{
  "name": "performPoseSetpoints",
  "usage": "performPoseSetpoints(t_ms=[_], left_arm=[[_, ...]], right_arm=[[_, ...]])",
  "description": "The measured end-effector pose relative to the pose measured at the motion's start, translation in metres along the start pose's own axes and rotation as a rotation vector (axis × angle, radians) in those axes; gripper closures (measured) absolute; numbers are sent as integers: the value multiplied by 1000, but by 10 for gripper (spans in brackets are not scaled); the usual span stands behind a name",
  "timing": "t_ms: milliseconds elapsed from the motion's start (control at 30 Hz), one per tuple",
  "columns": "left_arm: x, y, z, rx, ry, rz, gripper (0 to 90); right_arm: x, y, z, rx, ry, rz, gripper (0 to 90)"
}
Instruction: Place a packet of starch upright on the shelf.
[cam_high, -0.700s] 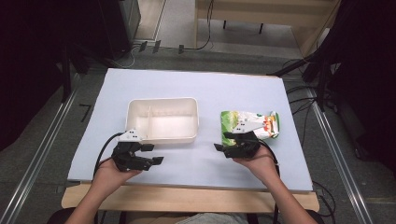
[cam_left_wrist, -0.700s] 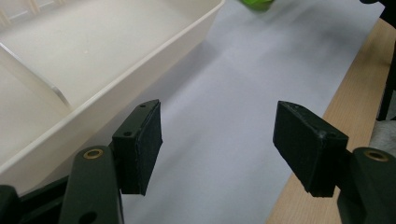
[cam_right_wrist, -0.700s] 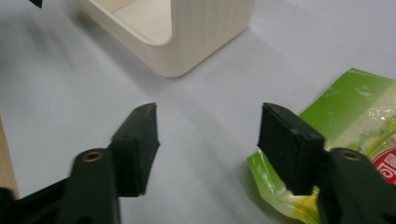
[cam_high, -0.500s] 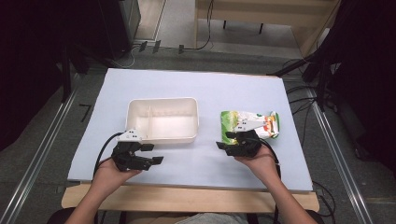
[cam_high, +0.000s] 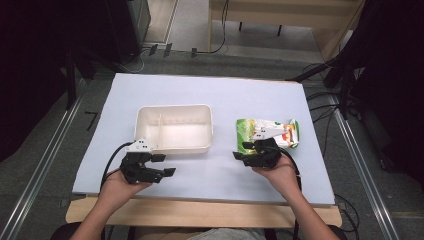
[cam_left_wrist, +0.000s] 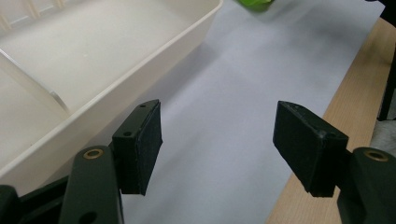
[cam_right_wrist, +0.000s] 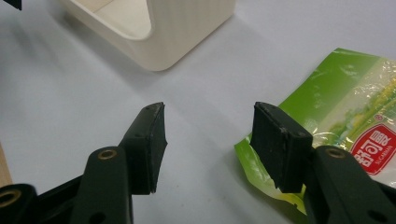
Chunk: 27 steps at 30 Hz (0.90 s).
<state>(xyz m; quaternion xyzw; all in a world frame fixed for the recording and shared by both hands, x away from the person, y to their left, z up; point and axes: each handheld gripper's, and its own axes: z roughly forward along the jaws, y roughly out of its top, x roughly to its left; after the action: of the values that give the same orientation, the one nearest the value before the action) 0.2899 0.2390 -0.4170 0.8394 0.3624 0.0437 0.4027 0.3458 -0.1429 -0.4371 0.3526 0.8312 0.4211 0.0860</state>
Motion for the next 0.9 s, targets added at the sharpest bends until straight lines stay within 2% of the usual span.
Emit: performPoseSetpoints(t_ms=[567, 733, 900], left_arm=[[-1, 0, 0, -7, -2, -2, 334], [0, 0, -1, -4, -2, -6, 334], [0, 1, -1, -13, -8, -8, 334]], right_arm=[[-4, 1, -10, -20, 1, 8, 468], [-3, 2, -24, -43, -6, -7, 469], [-7, -4, -36, -43, -24, 2, 465]])
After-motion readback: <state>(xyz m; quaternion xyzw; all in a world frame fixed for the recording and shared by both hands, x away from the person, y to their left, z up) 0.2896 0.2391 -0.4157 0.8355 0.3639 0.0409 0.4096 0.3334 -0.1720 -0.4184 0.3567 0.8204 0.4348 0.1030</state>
